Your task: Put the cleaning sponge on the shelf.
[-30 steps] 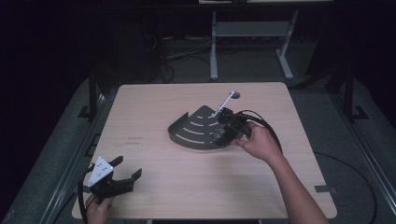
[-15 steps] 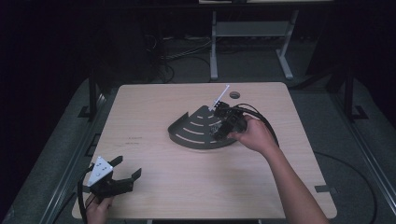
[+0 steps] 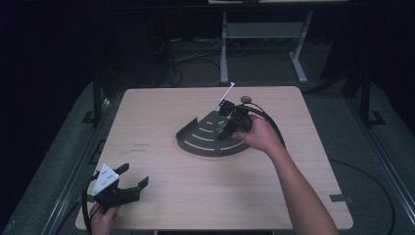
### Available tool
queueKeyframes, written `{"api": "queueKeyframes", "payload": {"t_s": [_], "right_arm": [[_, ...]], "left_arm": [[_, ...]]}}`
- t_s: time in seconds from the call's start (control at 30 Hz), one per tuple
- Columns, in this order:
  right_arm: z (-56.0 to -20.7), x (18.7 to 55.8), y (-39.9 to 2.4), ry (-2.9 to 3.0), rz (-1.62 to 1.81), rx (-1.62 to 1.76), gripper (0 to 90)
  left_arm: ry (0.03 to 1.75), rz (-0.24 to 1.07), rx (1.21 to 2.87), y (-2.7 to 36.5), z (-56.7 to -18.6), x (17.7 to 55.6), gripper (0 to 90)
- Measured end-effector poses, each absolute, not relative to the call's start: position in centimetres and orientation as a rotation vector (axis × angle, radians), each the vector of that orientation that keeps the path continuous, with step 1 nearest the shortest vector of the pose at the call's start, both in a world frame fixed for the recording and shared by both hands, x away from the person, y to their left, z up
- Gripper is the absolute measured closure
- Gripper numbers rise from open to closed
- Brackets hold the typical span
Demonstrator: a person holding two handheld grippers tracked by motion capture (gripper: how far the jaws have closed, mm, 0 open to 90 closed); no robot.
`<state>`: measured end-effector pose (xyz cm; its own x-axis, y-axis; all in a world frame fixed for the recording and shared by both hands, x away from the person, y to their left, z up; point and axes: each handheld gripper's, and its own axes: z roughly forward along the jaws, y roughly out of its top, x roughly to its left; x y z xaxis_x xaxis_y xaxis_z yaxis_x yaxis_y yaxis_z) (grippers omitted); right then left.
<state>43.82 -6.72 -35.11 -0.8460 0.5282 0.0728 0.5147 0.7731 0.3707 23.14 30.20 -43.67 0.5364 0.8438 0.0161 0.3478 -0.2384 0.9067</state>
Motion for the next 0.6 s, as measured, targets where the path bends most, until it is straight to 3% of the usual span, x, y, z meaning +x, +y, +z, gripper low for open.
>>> {"api": "queueKeyframes", "payload": {"t_s": [0.6], "right_arm": [[-38.0,45.7,-5.6,2.919,0.541,0.912,32.4]], "left_arm": [[0.991,0.651,1.814,30.4,-43.7,23.1,13.3]]}}
